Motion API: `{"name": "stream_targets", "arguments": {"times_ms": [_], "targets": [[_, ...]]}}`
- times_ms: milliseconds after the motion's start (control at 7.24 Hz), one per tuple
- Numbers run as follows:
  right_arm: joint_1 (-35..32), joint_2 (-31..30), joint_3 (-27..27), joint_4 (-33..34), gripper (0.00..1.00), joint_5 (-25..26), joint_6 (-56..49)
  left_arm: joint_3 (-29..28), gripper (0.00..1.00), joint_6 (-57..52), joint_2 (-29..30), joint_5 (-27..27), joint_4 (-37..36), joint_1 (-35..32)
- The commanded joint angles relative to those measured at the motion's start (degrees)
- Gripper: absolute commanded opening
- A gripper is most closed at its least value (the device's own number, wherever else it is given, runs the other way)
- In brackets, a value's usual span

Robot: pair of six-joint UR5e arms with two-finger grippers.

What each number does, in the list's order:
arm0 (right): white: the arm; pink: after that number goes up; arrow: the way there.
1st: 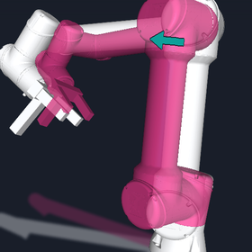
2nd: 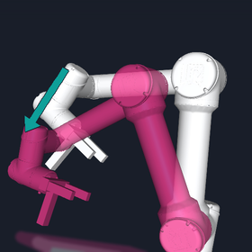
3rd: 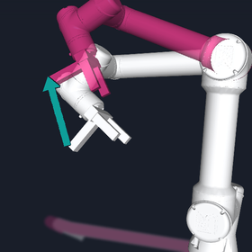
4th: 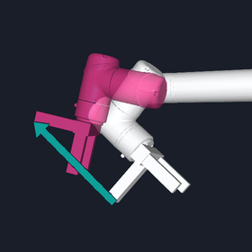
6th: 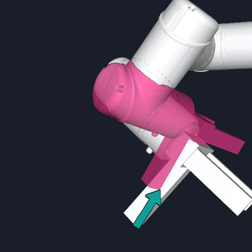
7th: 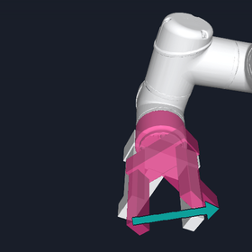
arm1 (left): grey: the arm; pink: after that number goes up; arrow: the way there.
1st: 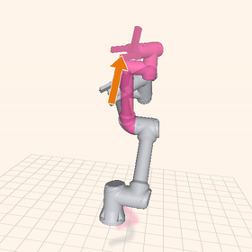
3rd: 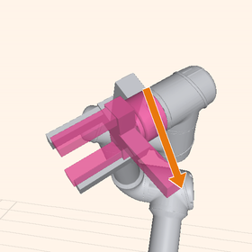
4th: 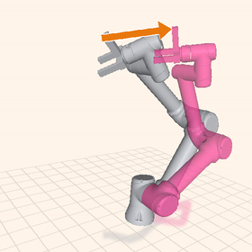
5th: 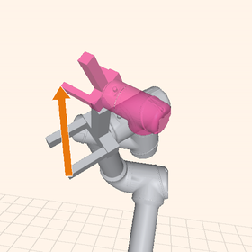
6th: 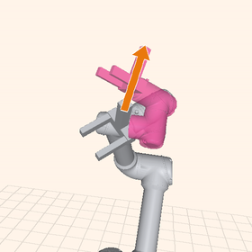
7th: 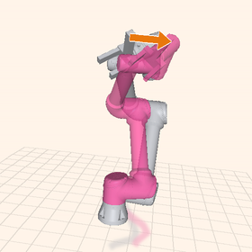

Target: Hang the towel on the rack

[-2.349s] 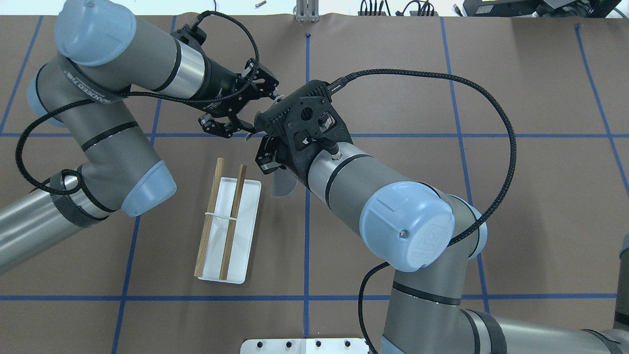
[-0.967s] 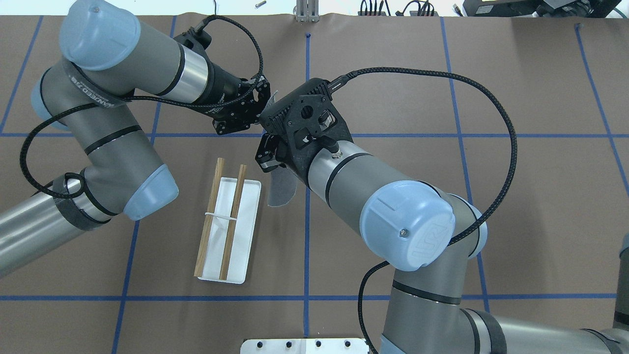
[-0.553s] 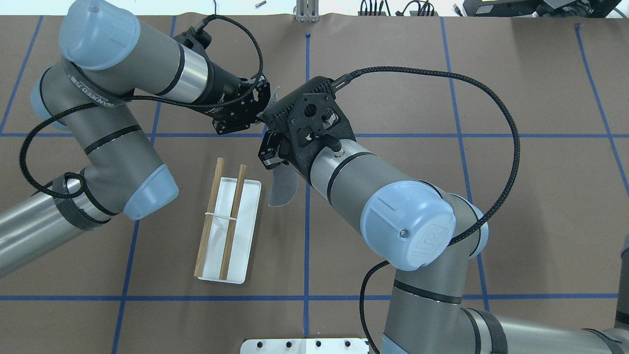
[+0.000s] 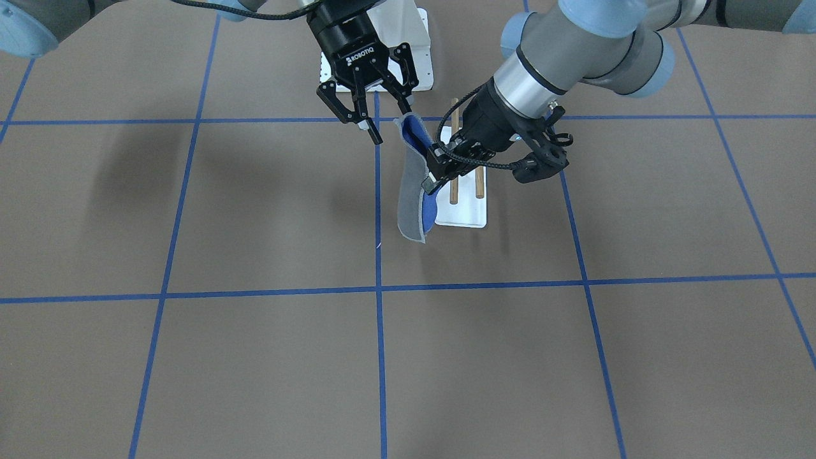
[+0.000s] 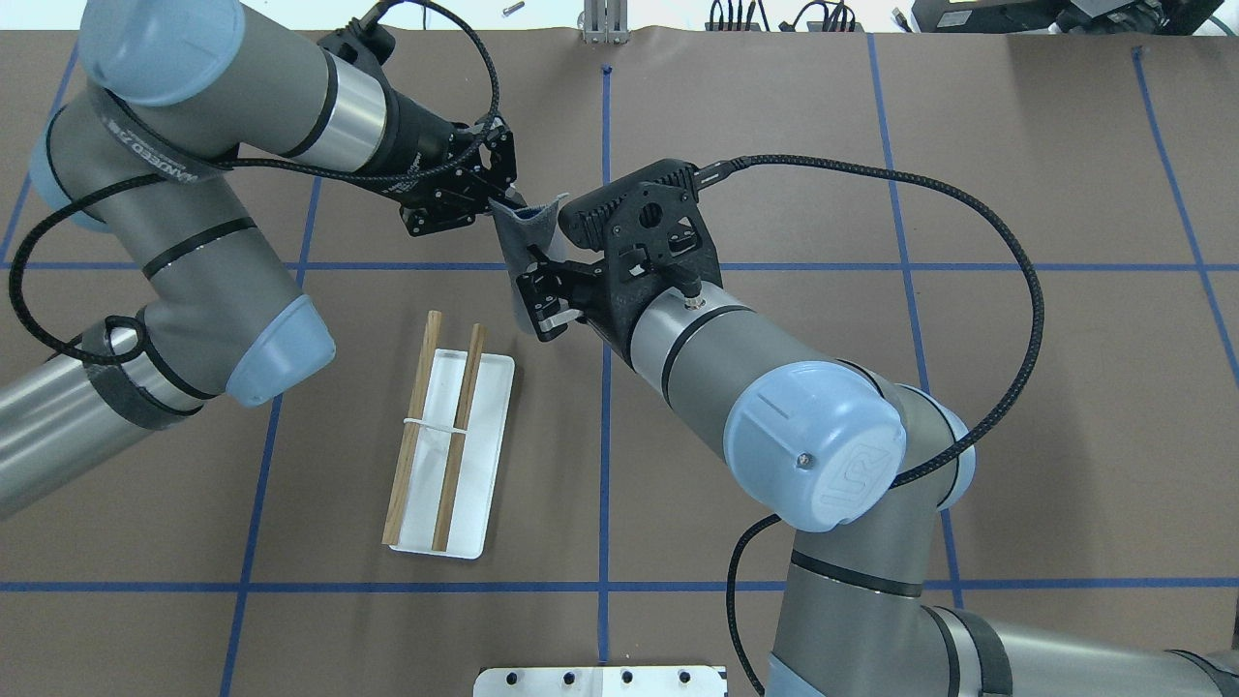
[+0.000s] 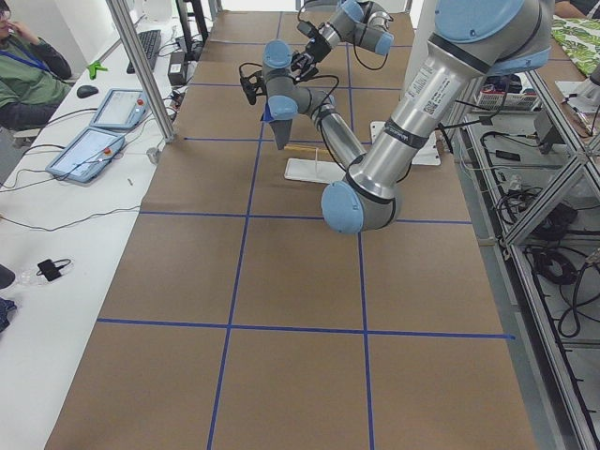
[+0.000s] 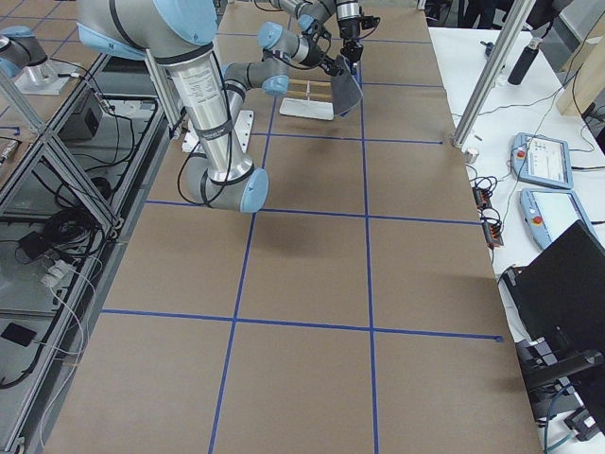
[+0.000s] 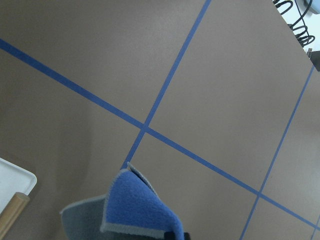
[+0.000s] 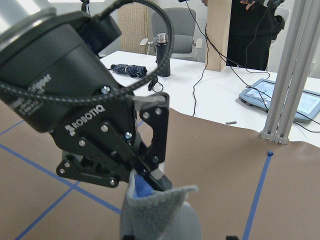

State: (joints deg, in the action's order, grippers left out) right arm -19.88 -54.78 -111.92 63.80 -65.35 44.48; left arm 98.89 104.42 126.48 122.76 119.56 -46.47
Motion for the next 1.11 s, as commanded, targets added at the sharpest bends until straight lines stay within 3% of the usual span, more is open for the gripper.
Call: {"name": "stream_targets", "arguments": {"times_ms": [0, 138, 414, 691, 967], "targets": [[-0.1, -1.1, -0.5, 3.3, 1.00, -3.1, 3.0, -0.2, 0.00, -2.8, -0.1, 0.3, -2.5, -2.9], [-0.9, -1.4, -1.1, 4.1, 1.00, -5.7, 4.1, 0.1, 0.00, -5.9, -0.7, 0.8, -2.9, -4.4], [-9.7, -1.7, -1.1, 10.9, 1.00, -18.8, 6.1, 2.5, 0.00, -7.4, -3.4, 3.4, -2.9, -4.3], [-20.7, -2.5, 0.0, 17.4, 1.00, -32.6, 5.0, 8.9, 0.00, -7.3, -6.3, 2.8, -2.9, 1.3], [-30.5, -2.4, 6.6, 21.8, 1.00, -44.2, -4.4, 11.4, 0.00, -7.4, -6.4, 2.8, -2.8, 6.4]]}}
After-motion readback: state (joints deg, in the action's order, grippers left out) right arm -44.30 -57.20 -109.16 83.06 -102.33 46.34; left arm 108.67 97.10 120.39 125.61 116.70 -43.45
